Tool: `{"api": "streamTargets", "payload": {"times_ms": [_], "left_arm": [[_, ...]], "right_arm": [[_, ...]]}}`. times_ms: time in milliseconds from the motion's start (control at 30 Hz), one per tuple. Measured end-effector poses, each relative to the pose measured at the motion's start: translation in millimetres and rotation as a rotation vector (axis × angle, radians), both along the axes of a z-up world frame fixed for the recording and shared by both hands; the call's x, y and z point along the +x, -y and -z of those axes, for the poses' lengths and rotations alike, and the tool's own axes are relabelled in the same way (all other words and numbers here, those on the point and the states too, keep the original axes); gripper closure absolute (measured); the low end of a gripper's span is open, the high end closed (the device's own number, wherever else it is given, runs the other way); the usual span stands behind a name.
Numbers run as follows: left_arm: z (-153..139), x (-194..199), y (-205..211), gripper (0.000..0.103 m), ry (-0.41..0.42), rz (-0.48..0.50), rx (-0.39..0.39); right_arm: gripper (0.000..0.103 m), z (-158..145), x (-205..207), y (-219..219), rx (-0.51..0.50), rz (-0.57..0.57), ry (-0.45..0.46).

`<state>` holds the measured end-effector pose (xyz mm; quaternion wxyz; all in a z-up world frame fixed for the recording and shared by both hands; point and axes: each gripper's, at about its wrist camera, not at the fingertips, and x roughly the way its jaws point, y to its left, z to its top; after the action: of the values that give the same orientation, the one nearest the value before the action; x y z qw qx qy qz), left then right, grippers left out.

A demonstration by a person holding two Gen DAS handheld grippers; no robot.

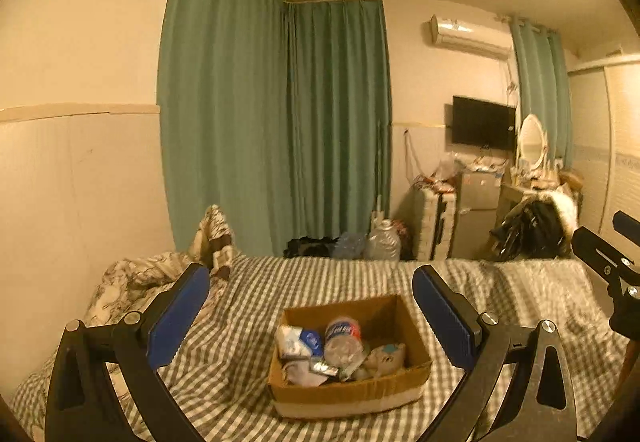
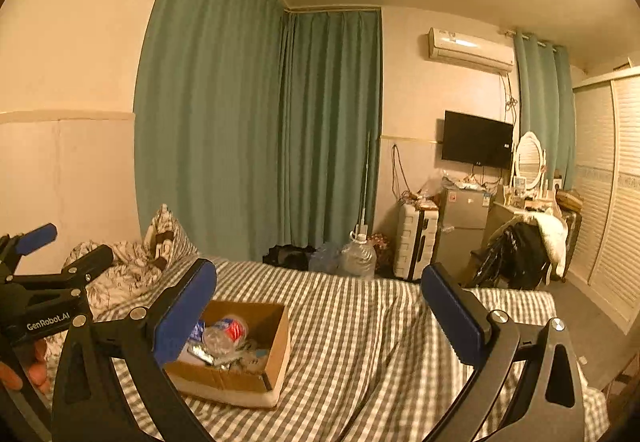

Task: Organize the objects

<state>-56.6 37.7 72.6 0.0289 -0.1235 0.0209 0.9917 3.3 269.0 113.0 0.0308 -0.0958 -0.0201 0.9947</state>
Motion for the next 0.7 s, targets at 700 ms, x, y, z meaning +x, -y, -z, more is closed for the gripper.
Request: {"api": "streamTargets", "payload": {"times_ms": [700], "left_arm": [[74.2, 11.5, -6.0, 0.000, 0.116, -0.021, -0.067]], "right_arm": [[0.000, 83.1, -26.2, -3.9, -0.065, -0.003, 0.161]]}}
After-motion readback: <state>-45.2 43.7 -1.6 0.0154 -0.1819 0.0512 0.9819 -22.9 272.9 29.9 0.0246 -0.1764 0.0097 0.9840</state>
